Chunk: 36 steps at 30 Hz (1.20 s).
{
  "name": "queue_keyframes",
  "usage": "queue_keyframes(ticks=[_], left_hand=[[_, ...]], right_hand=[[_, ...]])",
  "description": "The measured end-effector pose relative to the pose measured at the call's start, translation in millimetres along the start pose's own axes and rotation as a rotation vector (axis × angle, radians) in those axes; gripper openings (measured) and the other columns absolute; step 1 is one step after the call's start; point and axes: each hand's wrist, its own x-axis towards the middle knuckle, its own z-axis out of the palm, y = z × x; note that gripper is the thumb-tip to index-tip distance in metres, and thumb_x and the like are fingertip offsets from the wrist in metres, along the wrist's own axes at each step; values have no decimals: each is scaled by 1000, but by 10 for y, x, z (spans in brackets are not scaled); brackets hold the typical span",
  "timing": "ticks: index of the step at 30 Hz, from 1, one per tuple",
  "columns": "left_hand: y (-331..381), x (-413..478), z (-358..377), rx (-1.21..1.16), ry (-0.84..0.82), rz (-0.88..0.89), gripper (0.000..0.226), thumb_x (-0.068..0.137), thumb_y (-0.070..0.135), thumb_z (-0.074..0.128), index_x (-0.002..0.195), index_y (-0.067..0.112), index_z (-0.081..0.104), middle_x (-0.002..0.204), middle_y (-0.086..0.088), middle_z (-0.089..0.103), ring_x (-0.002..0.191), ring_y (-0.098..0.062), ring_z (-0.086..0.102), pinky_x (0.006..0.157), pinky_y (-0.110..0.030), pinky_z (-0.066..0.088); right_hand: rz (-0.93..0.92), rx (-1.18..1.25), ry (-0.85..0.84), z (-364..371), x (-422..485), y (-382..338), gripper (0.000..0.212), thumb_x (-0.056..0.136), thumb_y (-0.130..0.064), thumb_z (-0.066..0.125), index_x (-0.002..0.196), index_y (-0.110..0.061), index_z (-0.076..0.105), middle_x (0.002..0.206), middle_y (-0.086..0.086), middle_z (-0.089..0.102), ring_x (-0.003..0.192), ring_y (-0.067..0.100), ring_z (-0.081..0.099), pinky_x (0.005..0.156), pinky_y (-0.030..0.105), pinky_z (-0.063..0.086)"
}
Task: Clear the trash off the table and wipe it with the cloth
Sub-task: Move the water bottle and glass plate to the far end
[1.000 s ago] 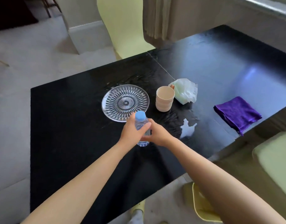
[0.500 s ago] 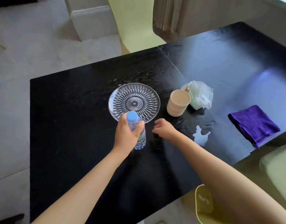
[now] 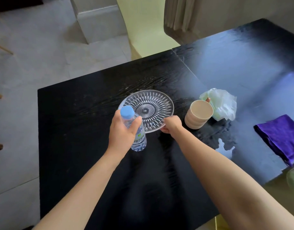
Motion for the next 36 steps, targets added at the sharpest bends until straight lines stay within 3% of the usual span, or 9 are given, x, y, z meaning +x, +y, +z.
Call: queue_keyframes(ticks=[4, 6, 8, 12, 17, 23, 25, 29, 36], left_hand=[[176, 148, -85, 9, 21, 50, 34, 84, 28, 64, 109, 8, 55, 106, -9, 63, 93, -15, 57, 70, -11, 38], [325, 215, -104, 0, 36, 82, 35, 84, 27, 64, 111, 7, 54, 107, -8, 62, 93, -15, 57, 71, -11, 39], [508, 286, -103, -18, 46, 112, 37, 84, 28, 64, 112, 7, 53, 108, -8, 62, 95, -16, 58, 75, -15, 42], [920, 440, -11, -73, 31, 156, 49, 76, 40, 65, 111, 8, 53, 109, -9, 63, 98, -20, 60, 88, -32, 47], [1487, 580, 265, -135, -6, 204, 45, 80, 34, 66, 112, 5, 53, 99, -3, 62, 93, -17, 61, 91, -35, 47], [2057, 738, 938, -186, -76, 240, 60, 69, 49, 62, 110, 6, 53, 98, -1, 64, 96, -19, 64, 92, -39, 48], [2229, 773, 1246, -197, -114, 248, 67, 65, 53, 61, 109, 3, 53, 95, -1, 64, 92, -18, 63, 91, -40, 49], [2474, 870, 1948, -246, -192, 214, 57, 74, 41, 63, 113, 2, 51, 98, -4, 64, 95, -19, 64, 95, -41, 49], [2591, 1034, 3188, -261, -322, 166, 51, 76, 32, 67, 108, -3, 51, 92, -8, 58, 81, -15, 56, 79, -30, 46]], right_hand=[[-277, -345, 106, -42, -189, -386, 20, 87, -8, 37, 95, -6, 55, 78, 11, 63, 48, 22, 62, 57, 33, 59], [-434, -512, 171, -126, -273, -598, 19, 91, -18, 34, 90, -10, 51, 85, 11, 65, 60, 30, 68, 74, 37, 58], [-519, -577, 202, -241, -321, -815, 21, 92, -22, 33, 79, -12, 46, 89, 12, 64, 69, 34, 68, 81, 35, 55], [-584, -493, 223, -572, -352, -1228, 23, 93, -23, 34, 76, -13, 46, 86, 10, 61, 64, 30, 70, 77, 45, 59], [-569, -303, 254, -1206, -316, -1706, 20, 86, -10, 35, 73, -9, 49, 71, 9, 56, 46, 21, 58, 68, 49, 61], [-485, -23, 265, -2259, -119, -2001, 19, 84, 3, 41, 71, -8, 50, 71, 13, 51, 49, 23, 53, 42, 30, 56], [-452, 83, 267, -2622, -33, -2024, 22, 83, 6, 43, 67, -9, 49, 66, 12, 51, 42, 21, 52, 35, 24, 52], [-388, 240, 303, -3300, 200, -1999, 25, 88, 4, 45, 68, -11, 49, 63, 12, 49, 20, 8, 48, 28, 18, 45], [-324, 362, 413, -4231, 721, -1653, 26, 88, 4, 41, 69, -10, 52, 64, 10, 53, 23, 5, 51, 31, 18, 49]])
